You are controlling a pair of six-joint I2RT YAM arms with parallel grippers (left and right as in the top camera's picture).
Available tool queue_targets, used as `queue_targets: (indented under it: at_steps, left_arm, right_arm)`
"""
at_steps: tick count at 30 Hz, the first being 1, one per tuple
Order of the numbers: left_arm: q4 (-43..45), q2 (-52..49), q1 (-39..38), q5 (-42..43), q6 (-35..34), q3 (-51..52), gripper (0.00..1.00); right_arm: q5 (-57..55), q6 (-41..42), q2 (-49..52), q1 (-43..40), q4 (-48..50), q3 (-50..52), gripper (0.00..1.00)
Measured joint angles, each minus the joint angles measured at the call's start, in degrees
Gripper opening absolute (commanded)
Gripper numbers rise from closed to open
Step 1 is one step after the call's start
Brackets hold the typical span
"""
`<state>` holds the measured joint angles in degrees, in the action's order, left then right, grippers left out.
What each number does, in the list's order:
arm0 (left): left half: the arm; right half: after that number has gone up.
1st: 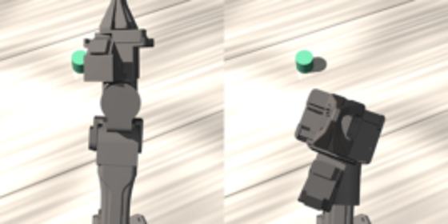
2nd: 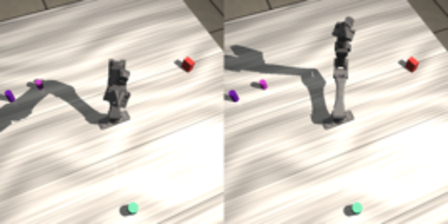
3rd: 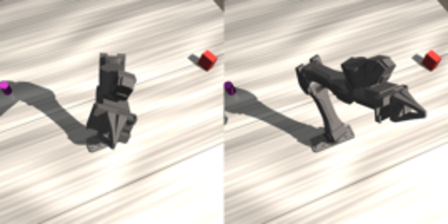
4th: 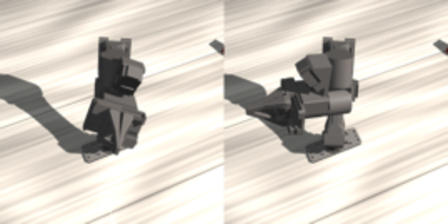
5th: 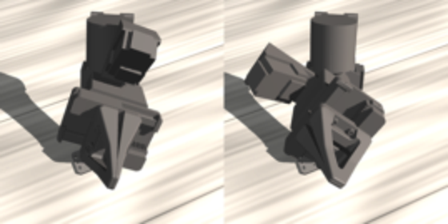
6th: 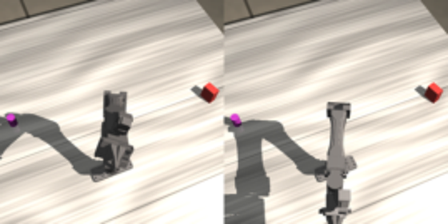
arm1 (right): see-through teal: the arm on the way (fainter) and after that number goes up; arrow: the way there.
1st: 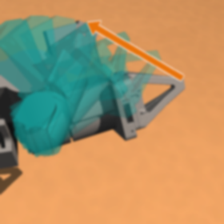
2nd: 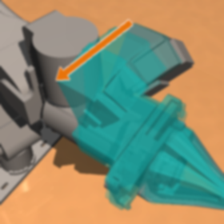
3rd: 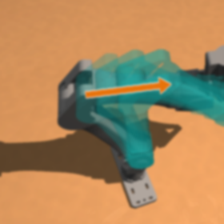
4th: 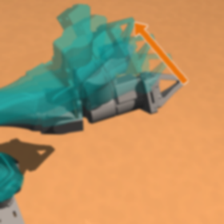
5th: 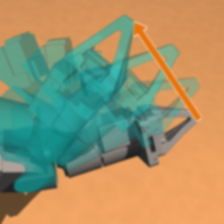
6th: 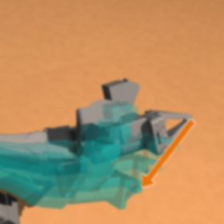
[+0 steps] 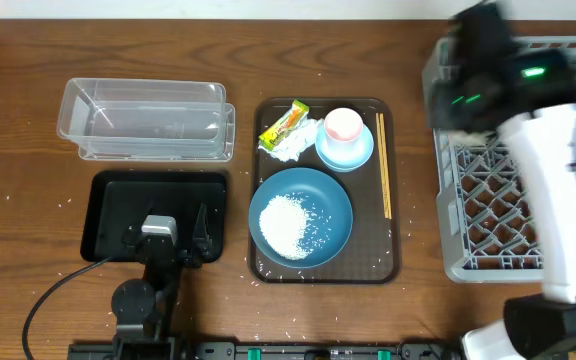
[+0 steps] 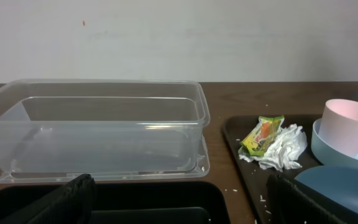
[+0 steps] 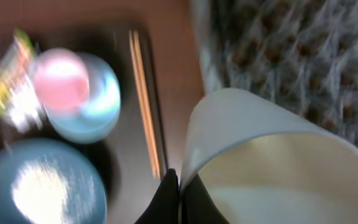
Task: Sort waste into correct bins and load items into the dishwasher rack
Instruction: 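Lift the white cup with the right gripper toward the dish rack, then lower the white cup into the rack's back-right corner and release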
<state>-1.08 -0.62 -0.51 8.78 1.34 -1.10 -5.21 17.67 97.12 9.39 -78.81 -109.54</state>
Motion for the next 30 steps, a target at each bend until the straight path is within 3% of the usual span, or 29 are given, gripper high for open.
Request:
queue_targets:
  at_steps: [7, 15, 23, 30]
  left_arm:
    - [0.0, 0.0, 0.0, 0.0, 0.0, 0.0, 0.91]
    - [0.0, 0.0, 0.0, 0.0, 0.0, 0.0, 0.91]
    - [0.0, 0.0, 0.0, 0.0, 0.0, 0.0, 0.91]
    - [0.0, 0.0, 0.0, 0.0, 0.0, 0.0, 0.91]
  right_arm:
    - [19.6, -11.5, 0.1, -18.9, 15.7, 1.7, 0.01]
    - [43.0, -15.9, 7.2, -32.3, 34.1, 7.7, 0.01]
    - [66.4, -15.4, 19.5, -38.4, 51.1, 8.5, 0.01]
    - [76.9, -4.3, 28.0, -42.4, 68.0, 8.9, 0.01]
